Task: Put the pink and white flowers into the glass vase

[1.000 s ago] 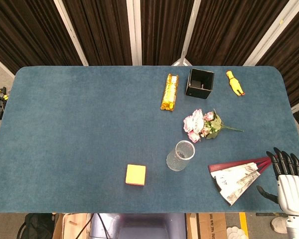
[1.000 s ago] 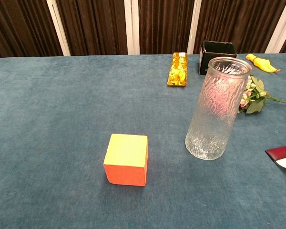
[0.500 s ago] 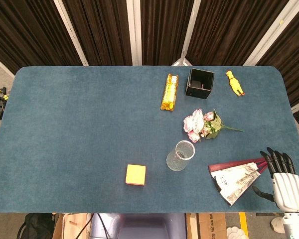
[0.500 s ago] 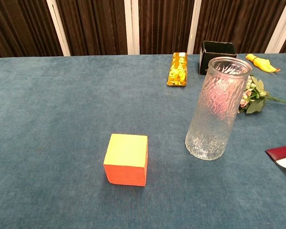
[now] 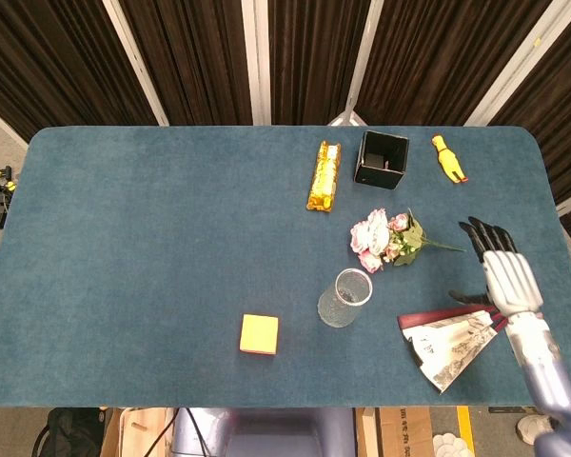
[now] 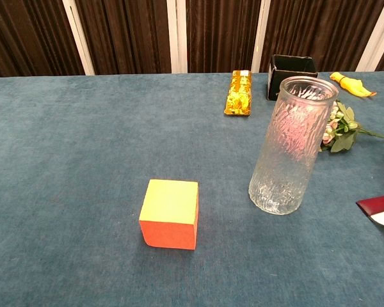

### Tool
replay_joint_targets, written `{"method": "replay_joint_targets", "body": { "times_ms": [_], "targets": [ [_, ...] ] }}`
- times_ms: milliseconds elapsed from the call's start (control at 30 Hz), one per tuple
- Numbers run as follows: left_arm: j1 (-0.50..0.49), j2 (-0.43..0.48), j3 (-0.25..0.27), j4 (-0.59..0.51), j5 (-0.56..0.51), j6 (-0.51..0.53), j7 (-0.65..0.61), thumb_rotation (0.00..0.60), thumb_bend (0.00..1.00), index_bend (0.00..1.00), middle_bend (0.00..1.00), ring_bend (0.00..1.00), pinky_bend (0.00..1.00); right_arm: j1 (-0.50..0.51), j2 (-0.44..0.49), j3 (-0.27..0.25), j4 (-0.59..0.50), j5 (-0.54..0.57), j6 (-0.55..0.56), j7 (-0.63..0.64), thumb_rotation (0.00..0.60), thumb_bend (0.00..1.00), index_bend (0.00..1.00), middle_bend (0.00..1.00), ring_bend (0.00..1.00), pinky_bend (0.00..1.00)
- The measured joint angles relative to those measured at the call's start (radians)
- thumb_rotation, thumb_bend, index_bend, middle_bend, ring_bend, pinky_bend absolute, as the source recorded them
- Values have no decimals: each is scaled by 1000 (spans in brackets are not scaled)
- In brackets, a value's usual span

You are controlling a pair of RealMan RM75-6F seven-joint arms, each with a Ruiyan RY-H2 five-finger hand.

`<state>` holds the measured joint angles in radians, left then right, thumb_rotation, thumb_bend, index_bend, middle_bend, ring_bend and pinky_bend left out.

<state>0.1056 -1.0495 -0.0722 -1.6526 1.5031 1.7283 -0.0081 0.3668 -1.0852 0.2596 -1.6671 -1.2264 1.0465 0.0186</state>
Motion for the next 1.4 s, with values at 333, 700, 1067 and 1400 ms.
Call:
{"method": "replay_joint_targets", "body": {
  "times_ms": [333,700,1067,1400],
  "targets": [
    [1,-8,-9,-10,-17,0,36,600,248,87,0,0,20,194,-91,27,173,178,-235,-62,600,40,88,37,36,0],
    [-2,-21,-17,-18,-34,-2,82,600,248,87,0,0,20,293,-199,13,317,255,-339,-81,600,40,88,37,37,0],
    [-6,-27,-25,-22,-53,-11,107,600,248,87,0,0,20,363,-311,-9,470,291,-407,-88,600,40,88,37,41,0],
    [-14,-34,-28,-27,-66,-29,131,600,248,87,0,0,20,416,-388,-9,571,299,-445,-72,600,40,201,161,151,0]
  ]
}}
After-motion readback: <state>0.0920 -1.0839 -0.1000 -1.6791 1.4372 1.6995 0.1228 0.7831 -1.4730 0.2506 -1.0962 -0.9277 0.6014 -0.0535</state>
